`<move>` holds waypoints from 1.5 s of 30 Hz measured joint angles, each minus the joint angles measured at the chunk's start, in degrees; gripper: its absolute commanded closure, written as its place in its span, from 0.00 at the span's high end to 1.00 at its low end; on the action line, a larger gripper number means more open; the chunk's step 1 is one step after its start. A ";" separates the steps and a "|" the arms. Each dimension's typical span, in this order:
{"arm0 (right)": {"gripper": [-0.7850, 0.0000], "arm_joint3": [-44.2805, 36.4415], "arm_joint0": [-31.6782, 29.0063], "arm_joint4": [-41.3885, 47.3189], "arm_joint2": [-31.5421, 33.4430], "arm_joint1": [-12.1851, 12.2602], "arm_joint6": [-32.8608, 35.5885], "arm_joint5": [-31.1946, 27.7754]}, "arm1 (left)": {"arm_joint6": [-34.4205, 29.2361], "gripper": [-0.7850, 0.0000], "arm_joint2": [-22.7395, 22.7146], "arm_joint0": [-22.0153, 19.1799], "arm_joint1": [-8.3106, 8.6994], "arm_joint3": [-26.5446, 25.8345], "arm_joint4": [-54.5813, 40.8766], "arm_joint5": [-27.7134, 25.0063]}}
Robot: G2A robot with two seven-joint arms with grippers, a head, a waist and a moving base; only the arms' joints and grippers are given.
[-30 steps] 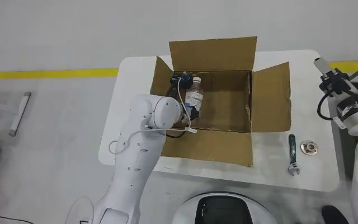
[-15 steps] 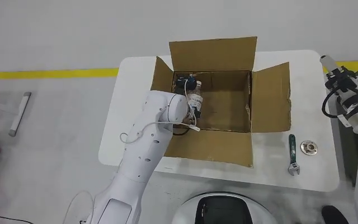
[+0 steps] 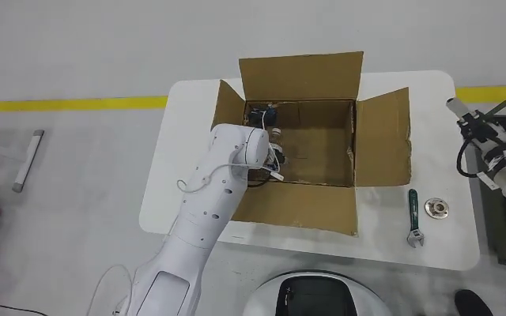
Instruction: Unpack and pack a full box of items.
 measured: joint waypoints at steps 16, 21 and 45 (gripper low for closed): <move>1.00 -6.42 -3.49 -12.05 6.07 5.94 41.76 -18.08 | 2.73 1.00 -11.82 3.16 2.39 -18.99 -3.49 -6.75; 1.00 -8.55 -11.54 -9.31 5.99 7.99 41.50 -19.89 | 2.83 1.00 -16.59 4.34 3.36 -24.36 -3.47 -7.62; 1.00 -9.00 -16.58 -22.91 -5.66 8.74 38.32 -18.99 | 3.11 1.00 -20.58 4.79 4.44 -28.36 1.01 -4.13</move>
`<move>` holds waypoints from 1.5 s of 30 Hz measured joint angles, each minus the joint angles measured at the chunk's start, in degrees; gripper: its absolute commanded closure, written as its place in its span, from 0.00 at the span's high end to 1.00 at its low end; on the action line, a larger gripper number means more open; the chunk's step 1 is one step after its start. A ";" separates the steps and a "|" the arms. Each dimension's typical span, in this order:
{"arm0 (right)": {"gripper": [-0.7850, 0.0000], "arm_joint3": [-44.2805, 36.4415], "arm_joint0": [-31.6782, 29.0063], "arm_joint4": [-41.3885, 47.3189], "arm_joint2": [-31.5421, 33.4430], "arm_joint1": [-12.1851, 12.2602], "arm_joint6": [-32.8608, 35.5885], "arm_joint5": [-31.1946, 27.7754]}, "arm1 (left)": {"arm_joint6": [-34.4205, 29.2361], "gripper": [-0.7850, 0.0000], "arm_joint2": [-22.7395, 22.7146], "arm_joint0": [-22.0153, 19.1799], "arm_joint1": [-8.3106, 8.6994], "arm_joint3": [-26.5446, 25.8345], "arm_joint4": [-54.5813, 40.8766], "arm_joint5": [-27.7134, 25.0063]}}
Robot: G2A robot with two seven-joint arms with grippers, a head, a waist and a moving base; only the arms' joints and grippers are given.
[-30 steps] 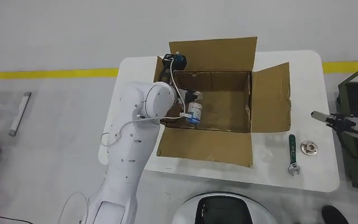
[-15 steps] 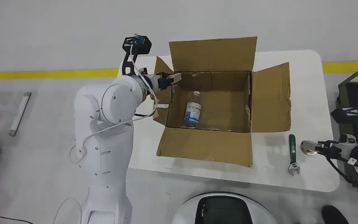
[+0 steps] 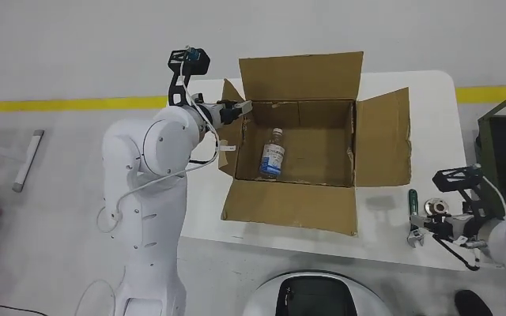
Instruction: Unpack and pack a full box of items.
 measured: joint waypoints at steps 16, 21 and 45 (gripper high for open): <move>0.50 6.57 -0.08 -6.09 -7.94 -0.28 -8.33 4.34 | 0.00 1.00 0.00 0.00 0.00 0.00 0.00 0.00; 0.62 7.83 0.06 -6.63 -7.91 -0.27 -9.15 4.87 | 0.00 1.00 0.00 0.00 0.00 0.00 0.00 0.00; 0.47 13.48 5.08 -11.96 -14.34 -0.63 -10.01 7.09 | 0.00 1.00 0.00 0.00 0.00 0.00 0.00 0.00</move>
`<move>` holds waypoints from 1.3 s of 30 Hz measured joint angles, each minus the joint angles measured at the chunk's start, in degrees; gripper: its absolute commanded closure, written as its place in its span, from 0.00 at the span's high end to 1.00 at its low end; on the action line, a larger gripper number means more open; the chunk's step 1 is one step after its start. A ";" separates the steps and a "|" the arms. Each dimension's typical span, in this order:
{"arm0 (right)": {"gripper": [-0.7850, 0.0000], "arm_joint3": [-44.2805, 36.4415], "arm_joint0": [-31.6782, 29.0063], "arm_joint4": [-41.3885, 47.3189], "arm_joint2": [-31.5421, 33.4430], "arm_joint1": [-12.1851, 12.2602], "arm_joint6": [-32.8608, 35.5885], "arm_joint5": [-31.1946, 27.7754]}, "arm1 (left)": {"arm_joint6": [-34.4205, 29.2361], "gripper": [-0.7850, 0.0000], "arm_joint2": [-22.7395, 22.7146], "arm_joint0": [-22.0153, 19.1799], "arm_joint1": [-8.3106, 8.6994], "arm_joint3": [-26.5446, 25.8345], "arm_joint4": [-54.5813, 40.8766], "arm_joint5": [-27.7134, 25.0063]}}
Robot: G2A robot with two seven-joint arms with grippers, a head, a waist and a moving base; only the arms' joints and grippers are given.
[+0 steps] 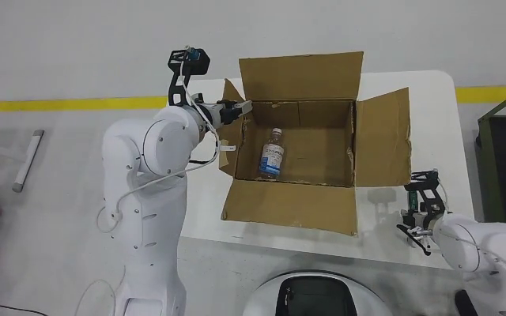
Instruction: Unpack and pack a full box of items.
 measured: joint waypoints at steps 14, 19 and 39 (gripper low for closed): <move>0.47 1.74 1.59 -2.17 -1.75 -0.19 0.66 -0.24 | 0.00 1.00 0.00 0.00 0.00 0.00 0.00 0.00; 0.44 2.03 1.89 -2.63 -2.20 -0.28 0.89 -0.27 | 0.00 1.00 0.00 0.00 0.00 0.00 0.00 0.00; 0.00 -0.42 4.06 -2.27 0.53 -0.67 1.17 3.06 | 0.00 1.00 0.00 0.00 0.00 0.00 0.00 0.00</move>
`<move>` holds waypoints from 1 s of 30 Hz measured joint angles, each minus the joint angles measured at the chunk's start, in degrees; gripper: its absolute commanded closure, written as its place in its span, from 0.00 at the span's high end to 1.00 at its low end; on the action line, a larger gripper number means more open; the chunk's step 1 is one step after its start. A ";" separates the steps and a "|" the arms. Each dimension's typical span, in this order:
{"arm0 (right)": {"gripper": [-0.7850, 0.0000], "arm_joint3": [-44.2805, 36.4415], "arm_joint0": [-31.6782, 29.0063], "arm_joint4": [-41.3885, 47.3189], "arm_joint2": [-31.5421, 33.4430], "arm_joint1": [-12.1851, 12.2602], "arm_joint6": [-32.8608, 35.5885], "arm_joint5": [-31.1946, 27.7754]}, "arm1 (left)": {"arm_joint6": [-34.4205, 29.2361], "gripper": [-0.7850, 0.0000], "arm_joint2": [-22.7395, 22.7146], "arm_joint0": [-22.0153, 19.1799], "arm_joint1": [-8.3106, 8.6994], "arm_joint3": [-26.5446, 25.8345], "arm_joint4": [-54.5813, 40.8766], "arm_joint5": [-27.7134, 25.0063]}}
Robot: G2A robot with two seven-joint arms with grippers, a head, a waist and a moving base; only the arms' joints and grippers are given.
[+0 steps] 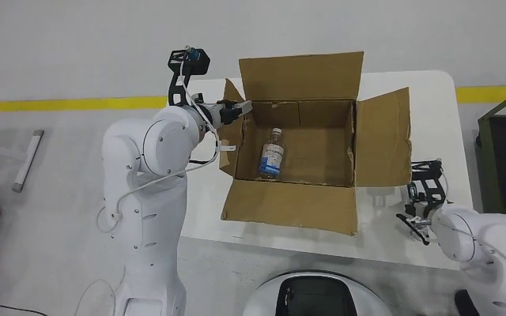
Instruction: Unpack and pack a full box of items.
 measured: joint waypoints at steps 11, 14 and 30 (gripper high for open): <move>0.00 -7.19 6.67 10.58 10.38 -0.16 -2.74 6.10 | 6.51 1.00 -1.83 2.14 0.46 -0.99 2.06 0.27; 0.00 -8.90 9.17 13.22 11.53 -0.14 -3.44 6.87 | 8.23 1.00 -2.87 2.33 0.62 -1.56 2.25 1.08; 0.00 -10.18 24.68 30.09 1.72 -0.49 -8.35 11.39 | 12.50 1.00 -5.08 3.07 1.15 -2.90 4.53 3.77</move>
